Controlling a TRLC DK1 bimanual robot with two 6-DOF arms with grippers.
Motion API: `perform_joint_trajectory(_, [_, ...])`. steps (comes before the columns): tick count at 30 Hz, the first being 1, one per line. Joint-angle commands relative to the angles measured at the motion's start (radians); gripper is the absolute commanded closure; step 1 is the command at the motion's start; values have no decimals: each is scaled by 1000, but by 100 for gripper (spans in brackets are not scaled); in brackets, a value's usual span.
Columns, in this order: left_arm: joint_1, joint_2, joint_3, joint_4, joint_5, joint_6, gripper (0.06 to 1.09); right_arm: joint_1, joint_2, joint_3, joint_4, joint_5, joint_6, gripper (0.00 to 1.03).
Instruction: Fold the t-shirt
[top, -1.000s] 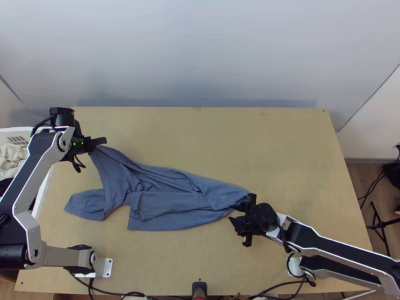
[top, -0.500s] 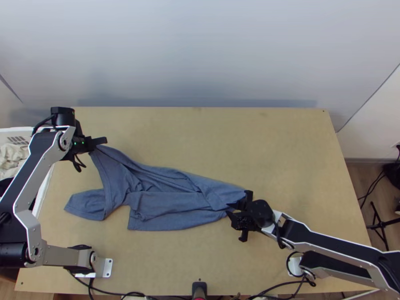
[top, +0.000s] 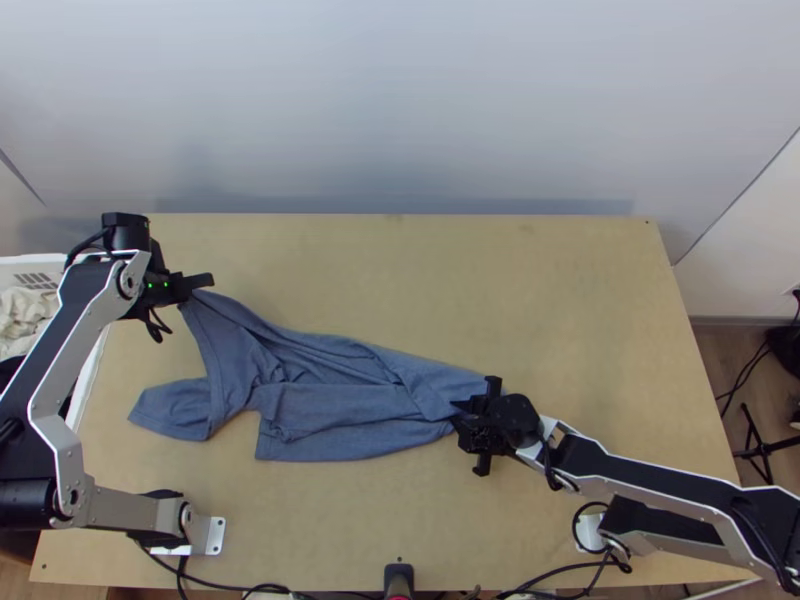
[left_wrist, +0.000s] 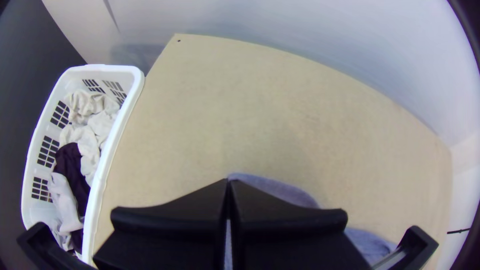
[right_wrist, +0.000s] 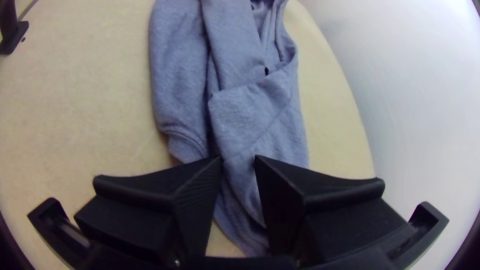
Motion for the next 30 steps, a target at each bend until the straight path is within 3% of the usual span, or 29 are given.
perform_joint_trajectory(1, [2, 11, 2, 0, 5, 0, 105, -4, 18, 1, 36, -2, -3, 98])
perform_joint_trajectory(14, [5, 4, 28, 0, 11, -11, 105, -22, -16, 5, 76, 12, 13, 99])
perform_joint_trajectory(19, [19, -23, 144, 15, 8, -40, 105, -156, -63, 188, 76, 142, 191, 100])
perform_joint_trajectory(23, [30, -23, 282, 15, -10, -46, 105, -292, -77, 445, -120, 155, 366, 100])
perform_joint_trajectory(30, [28, -9, 480, 15, -36, -40, 105, -378, 59, 886, -545, 168, 682, 100])
